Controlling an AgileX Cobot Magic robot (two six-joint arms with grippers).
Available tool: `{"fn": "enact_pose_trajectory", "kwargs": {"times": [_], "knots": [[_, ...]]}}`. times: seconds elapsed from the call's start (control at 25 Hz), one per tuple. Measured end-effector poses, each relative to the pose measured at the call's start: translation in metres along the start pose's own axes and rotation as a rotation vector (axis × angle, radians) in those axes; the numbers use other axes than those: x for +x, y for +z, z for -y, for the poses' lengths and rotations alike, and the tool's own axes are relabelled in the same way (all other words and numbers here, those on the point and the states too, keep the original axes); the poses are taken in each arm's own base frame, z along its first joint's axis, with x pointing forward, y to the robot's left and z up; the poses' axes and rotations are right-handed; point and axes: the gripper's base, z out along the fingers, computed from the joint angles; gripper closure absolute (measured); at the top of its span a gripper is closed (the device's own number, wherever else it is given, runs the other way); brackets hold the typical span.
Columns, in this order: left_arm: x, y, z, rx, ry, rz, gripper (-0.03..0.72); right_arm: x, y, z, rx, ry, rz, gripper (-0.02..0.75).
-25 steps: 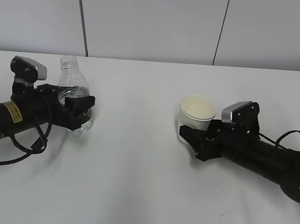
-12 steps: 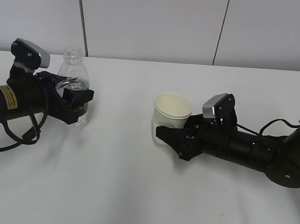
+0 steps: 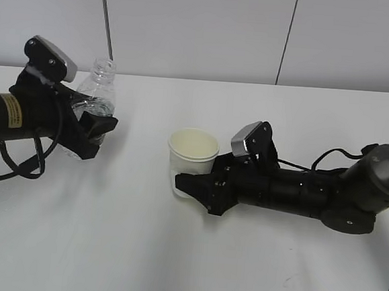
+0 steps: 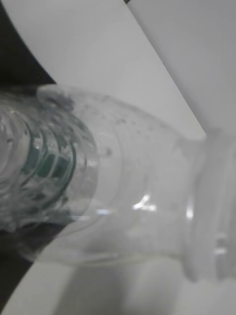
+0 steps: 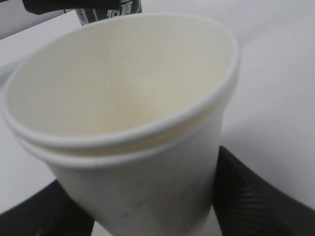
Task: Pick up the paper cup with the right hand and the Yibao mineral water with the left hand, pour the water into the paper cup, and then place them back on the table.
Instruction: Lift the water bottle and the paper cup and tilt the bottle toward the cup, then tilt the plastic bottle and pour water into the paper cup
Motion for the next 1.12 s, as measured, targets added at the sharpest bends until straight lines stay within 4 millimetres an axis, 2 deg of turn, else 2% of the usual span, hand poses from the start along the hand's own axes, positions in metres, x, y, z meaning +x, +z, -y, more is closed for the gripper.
{"fn": "enact_pose_trajectory", "kwargs": {"times": [0.28, 0.76, 1.12], "knots": [[-0.025, 0.011, 0.006, -0.002, 0.168, -0.113, 0.316, -0.006, 0.010, -0.002, -0.046, 0.007, -0.042, 0.230], [-0.060, 0.025, 0.015, -0.075, 0.411, -0.290, 0.316, -0.010, 0.015, 0.004, -0.047, -0.011, -0.094, 0.231], [-0.065, 0.027, 0.024, -0.105, 0.550, -0.388, 0.320, -0.017, 0.019, 0.009, -0.037, -0.028, -0.082, 0.232]]}}
